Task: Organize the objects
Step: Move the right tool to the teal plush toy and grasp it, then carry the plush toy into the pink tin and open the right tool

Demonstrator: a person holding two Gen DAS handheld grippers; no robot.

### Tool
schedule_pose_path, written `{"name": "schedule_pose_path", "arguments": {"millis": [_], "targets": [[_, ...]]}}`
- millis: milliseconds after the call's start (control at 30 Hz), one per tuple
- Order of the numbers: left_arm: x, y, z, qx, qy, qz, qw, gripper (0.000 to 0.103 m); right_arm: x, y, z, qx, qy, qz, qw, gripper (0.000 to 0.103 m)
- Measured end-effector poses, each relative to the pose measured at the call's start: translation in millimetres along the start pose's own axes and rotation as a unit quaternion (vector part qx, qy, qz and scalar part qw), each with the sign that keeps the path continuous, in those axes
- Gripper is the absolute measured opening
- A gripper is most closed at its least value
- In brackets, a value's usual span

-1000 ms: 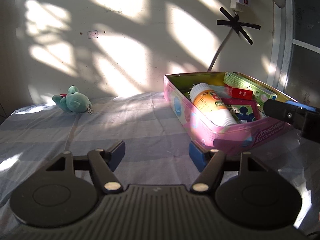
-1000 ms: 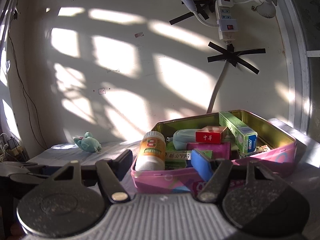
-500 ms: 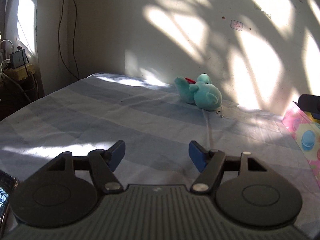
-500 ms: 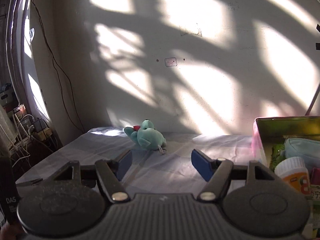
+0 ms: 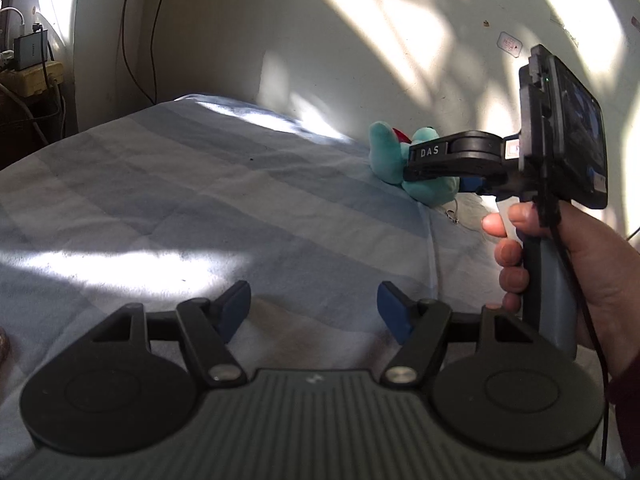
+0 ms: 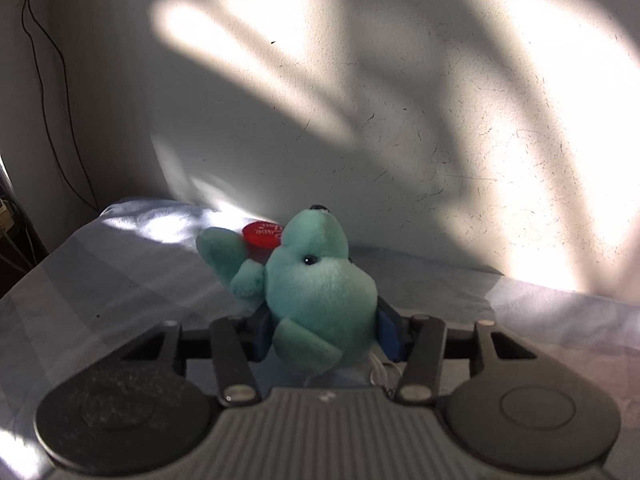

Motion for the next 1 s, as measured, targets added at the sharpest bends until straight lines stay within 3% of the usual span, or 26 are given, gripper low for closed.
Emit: {"name": "schedule_pose_path", "arguments": {"millis": [167, 300, 433, 533, 600, 667, 733, 767, 800, 833, 1000], "targets": [[-12, 7, 8, -0.038, -0.032, -0.050, 0.9975, 0.072, -73, 4, -38, -0.060, -0.010, 0.013, 0.998, 0.046], [-35, -11, 6, -0.040, -0.041, -0.167, 0.9843, 0.072, -181, -8, -94, -0.117, -0.046, 0.027, 0.992, 0.047], [-74, -65, -18, -0.003, 0.005, -0.280, 0.9600, 0.075, -268, -42, -150, -0.136, -0.083, -0.007, 0.987, 0.048], [-98, -106, -49, 0.027, 0.056, -0.315, 0.9471, 0.081, -315, -64, -194, -0.142, -0.096, -0.025, 0.985, 0.048], [-107, -130, -71, 0.040, 0.101, -0.346, 0.9317, 0.082, -331, -73, -214, -0.138, -0.098, -0.035, 0.985, 0.048], [-111, -152, -95, 0.065, 0.141, -0.358, 0.9210, 0.083, -345, -82, -232, -0.114, -0.097, -0.028, 0.988, 0.048], [-111, -168, -112, 0.087, 0.151, -0.356, 0.9182, 0.078, -354, -88, -243, -0.101, -0.102, -0.029, 0.989, 0.048], [-112, -174, -115, 0.091, 0.155, -0.358, 0.9161, 0.070, -357, -94, -250, -0.093, -0.102, -0.037, 0.990, 0.048], [-114, -182, -115, 0.092, 0.174, -0.376, 0.9056, 0.050, -360, -100, -254, -0.087, -0.102, -0.039, 0.990, 0.048], [-117, -189, -112, 0.094, 0.178, -0.381, 0.9026, 0.046, -362, -106, -256, -0.080, -0.105, -0.039, 0.990, 0.048], [-152, -259, -79, 0.185, 0.092, -0.389, 0.8975, 0.046, -397, -147, -224, -0.072, -0.194, -0.077, 0.975, 0.048]]}}
Point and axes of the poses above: each gripper's, at about its wrist camera, not at the fingertips, and x roughly the way its jaws point, y to its left, z to its top, the point moved 6 cm from there along x, roughly the way its jaws point, and after that the axes turned 1 degree about -x, right-handed, at the moved point
